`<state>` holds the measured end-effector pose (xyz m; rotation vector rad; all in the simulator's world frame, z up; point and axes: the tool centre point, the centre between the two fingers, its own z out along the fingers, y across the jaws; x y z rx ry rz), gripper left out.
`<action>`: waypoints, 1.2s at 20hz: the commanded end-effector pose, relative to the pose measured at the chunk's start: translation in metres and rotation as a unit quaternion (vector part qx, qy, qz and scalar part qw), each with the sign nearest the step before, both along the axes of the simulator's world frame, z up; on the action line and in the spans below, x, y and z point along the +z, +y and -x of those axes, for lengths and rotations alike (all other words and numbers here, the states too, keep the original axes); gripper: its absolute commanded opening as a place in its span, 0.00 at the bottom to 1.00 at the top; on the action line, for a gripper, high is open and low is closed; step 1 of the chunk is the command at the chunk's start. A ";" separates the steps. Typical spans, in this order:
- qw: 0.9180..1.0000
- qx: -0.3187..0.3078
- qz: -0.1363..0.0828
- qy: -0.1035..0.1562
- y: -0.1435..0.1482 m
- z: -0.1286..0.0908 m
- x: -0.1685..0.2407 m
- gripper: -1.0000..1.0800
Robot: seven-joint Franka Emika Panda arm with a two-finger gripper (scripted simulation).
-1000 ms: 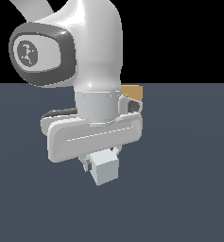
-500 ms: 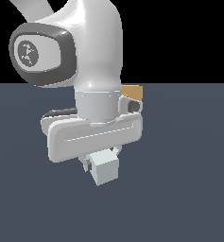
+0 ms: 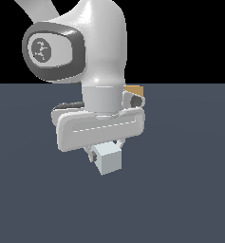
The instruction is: Insert the peg into the horizontal hole in a box.
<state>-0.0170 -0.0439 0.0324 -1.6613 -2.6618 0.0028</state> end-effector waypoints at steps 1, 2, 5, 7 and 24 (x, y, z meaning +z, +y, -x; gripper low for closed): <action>1.000 -0.006 0.000 -0.002 0.013 -0.007 0.008 0.00; 1.000 -0.010 0.000 -0.002 0.019 -0.009 0.010 0.00; 1.000 -0.022 0.000 -0.002 0.040 -0.018 0.020 0.00; 1.000 -0.031 0.000 -0.002 0.055 -0.025 0.027 0.00; 0.995 -0.096 0.000 -0.002 0.161 -0.091 0.077 0.00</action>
